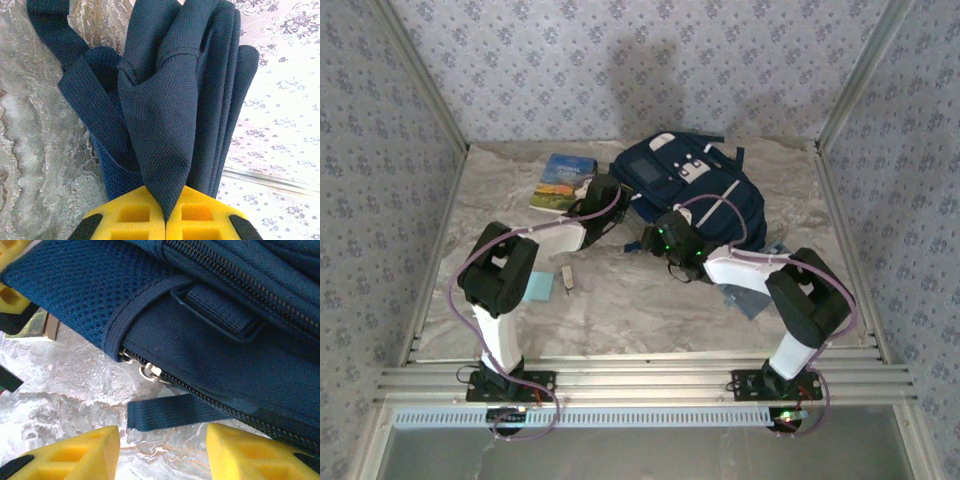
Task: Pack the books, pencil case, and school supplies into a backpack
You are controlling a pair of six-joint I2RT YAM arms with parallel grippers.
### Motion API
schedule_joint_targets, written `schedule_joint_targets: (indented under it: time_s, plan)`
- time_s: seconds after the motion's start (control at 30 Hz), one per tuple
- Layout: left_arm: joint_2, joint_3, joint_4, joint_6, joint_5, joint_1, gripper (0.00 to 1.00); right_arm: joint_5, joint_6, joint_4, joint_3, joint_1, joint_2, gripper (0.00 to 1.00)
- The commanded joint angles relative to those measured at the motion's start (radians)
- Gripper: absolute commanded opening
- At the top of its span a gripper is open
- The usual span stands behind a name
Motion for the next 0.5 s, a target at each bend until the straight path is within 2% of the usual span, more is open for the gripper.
schedule_joint_targets:
  time_s: [0.0, 0.13, 0.23, 0.3, 0.37, 0.47]
  plan:
    - [-0.047, 0.013, 0.083, -0.042, -0.003, -0.005, 0.00, 0.134, -0.032, 0.092, 0.019, 0.020, 0.059, 0.53]
    - [-0.054, 0.006, 0.084, -0.045, 0.002, -0.004, 0.00, 0.237, -0.041, 0.162, 0.022, 0.039, 0.111, 0.59]
    - [-0.065, -0.011, 0.087, -0.059, 0.005, -0.004, 0.00, 0.275, -0.056, 0.181, 0.050, 0.040, 0.148, 0.66]
    - [-0.072, -0.037, 0.110, -0.082, 0.011, -0.002, 0.00, 0.305, -0.065, 0.193, 0.070, 0.041, 0.174, 0.67]
    - [-0.081, -0.058, 0.124, -0.100, 0.014, 0.001, 0.00, 0.331, -0.071, 0.208, 0.079, 0.041, 0.184, 0.64]
    - [-0.096, -0.073, 0.116, -0.093, 0.010, 0.004, 0.00, 0.351, -0.096, 0.233, 0.084, 0.039, 0.182, 0.49]
